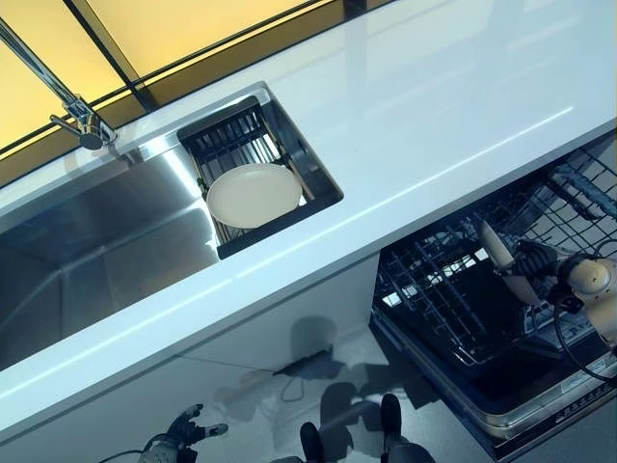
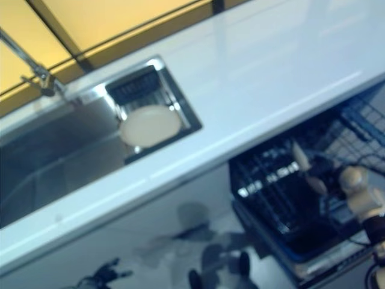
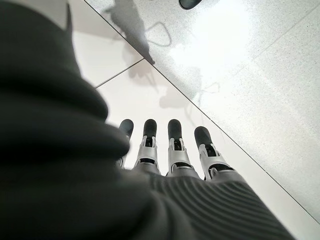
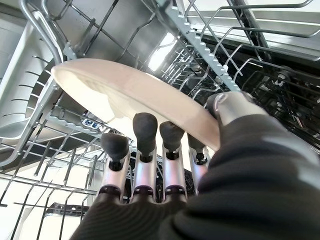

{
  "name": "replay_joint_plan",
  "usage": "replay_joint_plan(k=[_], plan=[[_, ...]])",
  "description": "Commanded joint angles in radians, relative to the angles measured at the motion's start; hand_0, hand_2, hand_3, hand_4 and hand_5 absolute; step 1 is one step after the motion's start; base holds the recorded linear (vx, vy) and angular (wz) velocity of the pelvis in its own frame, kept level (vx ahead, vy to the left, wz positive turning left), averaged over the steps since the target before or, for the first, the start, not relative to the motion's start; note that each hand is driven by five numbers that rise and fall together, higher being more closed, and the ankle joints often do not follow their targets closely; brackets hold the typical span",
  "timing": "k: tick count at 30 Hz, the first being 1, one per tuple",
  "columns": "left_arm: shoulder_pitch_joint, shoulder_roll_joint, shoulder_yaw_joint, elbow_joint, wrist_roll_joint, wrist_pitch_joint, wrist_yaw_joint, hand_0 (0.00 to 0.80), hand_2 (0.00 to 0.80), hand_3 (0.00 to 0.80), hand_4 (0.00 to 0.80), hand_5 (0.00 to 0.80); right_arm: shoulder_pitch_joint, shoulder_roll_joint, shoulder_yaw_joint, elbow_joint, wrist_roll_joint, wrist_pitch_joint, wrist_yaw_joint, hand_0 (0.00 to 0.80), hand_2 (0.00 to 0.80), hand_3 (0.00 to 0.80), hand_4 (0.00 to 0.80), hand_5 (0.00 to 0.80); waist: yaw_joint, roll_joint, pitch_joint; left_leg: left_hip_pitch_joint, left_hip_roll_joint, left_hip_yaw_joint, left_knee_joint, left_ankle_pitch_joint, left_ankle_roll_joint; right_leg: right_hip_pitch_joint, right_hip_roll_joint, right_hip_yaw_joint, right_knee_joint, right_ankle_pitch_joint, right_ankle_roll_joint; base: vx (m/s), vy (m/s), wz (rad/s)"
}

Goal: Take plates into dishwasher

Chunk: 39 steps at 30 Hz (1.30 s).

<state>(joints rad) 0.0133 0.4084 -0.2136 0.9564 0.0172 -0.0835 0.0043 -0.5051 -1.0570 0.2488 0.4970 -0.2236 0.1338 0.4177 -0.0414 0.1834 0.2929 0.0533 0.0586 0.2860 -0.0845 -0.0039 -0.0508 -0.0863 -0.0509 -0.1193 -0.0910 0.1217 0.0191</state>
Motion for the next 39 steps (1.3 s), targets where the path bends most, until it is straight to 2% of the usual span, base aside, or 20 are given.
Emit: replay_joint_plan(k=[1, 2, 10, 17, 23, 30, 32, 34, 39], plan=[[-0.024, 0.041, -0.004, 0.043, -0.011, -0.014, 0.003, 0.000, 0.000, 0.000, 0.000, 0.000, -0.019, -0.028, 0.012, 0.072, -0.042, 0.007, -0.055, 0.800, 0.800, 0.800, 0.800, 0.800, -0.003, -0.073, -0.016, 0.011, -0.050, -0.039, -0.003, -0.071, 0.048, 0.064, -0.035, -0.045, 0.004, -0.108, 0.063, 0.000, 0.000, 0.00], [-0.023, 0.041, -0.004, 0.042, -0.011, -0.012, 0.005, 0.000, 0.000, 0.000, 0.000, 0.000, -0.014, -0.029, 0.005, 0.065, -0.038, 0.007, -0.074, 0.000, 0.000, 0.000, 0.000, 0.000, -0.004, -0.077, -0.018, 0.013, -0.049, -0.039, -0.003, -0.072, 0.049, 0.067, -0.034, -0.044, 0.004, -0.108, 0.063, 0.000, 0.000, 0.00], [-0.014, 0.049, 0.009, 0.050, -0.005, -0.017, 0.011, 0.000, 0.000, 0.000, 0.000, 0.000, -0.002, -0.041, -0.047, 0.010, 0.027, 0.041, -0.101, 0.000, 0.000, 0.000, 0.000, 0.000, -0.006, -0.107, -0.024, 0.022, -0.046, -0.040, -0.003, -0.077, 0.054, 0.077, -0.028, -0.041, 0.004, -0.108, 0.065, 0.000, 0.000, 0.00], [0.001, 0.053, 0.031, 0.065, 0.003, -0.017, 0.021, 0.000, 0.000, 0.000, 0.000, 0.000, 0.022, -0.066, -0.094, -0.066, 0.058, 0.099, -0.058, 0.000, 0.000, 0.000, 0.000, 0.000, -0.012, -0.145, -0.038, 0.034, -0.040, -0.035, -0.003, -0.081, 0.055, 0.091, -0.019, -0.039, 0.004, -0.110, 0.065, 0.003, 0.002, 0.00], [0.012, 0.062, 0.050, 0.084, 0.007, -0.025, 0.026, 0.000, 0.000, 0.000, 0.000, 0.000, 0.037, -0.138, -0.149, -0.106, 0.109, 0.178, 0.069, 0.000, 0.000, 0.000, 0.000, 0.000, -0.016, -0.192, -0.061, 0.049, -0.032, -0.031, -0.003, -0.083, 0.052, 0.110, -0.009, -0.039, 0.004, -0.115, 0.065, 0.012, 0.020, 0.00], [0.009, 0.075, 0.067, 0.087, 0.001, -0.012, 0.029, 0.000, 0.000, 0.000, 0.000, 0.000, 0.057, -0.258, -0.165, -0.028, -0.072, 0.221, 0.230, 0.000, 0.000, 0.000, 0.000, 0.000, -0.004, -0.249, -0.088, 0.064, -0.027, -0.034, -0.003, -0.080, 0.051, 0.134, 0.000, -0.043, 0.004, -0.117, 0.067, 0.019, 0.044, 0.00], [0.007, 0.081, 0.067, 0.088, -0.009, -0.008, 0.028, 0.000, 0.000, 0.000, 0.000, 0.000, 0.022, -0.298, -0.141, 0.003, -0.124, 0.233, 0.268, 0.000, 0.000, 0.000, 0.000, 0.000, 0.003, -0.262, -0.093, 0.066, -0.027, -0.038, -0.003, -0.079, 0.051, 0.141, 0.000, -0.044, 0.004, -0.117, 0.067, 0.012, 0.046, 0.02], [0.003, 0.087, 0.060, 0.086, -0.021, 0.001, 0.029, 0.000, 0.000, 0.000, 0.000, 0.000, -0.049, -0.341, -0.097, 0.027, -0.136, 0.235, 0.243, 0.000, 0.000, 0.000, 0.000, 0.000, 0.014, -0.273, -0.099, 0.066, -0.026, -0.047, -0.003, -0.076, 0.050, 0.146, 0.002, -0.047, 0.004, -0.116, 0.067, -0.003, 0.050, 0.04], [0.001, 0.087, 0.029, 0.093, -0.060, -0.002, 0.050, 0.000, 0.000, 0.000, 0.000, 0.000, -0.374, -0.392, 0.129, 0.063, -0.113, 0.233, 0.136, 0.000, 0.000, 0.000, 0.000, 0.000, 0.042, -0.283, -0.106, 0.061, -0.032, -0.075, -0.003, -0.071, 0.049, 0.154, 0.001, -0.060, 0.004, -0.120, 0.068, -0.013, 0.057, 0.03]])
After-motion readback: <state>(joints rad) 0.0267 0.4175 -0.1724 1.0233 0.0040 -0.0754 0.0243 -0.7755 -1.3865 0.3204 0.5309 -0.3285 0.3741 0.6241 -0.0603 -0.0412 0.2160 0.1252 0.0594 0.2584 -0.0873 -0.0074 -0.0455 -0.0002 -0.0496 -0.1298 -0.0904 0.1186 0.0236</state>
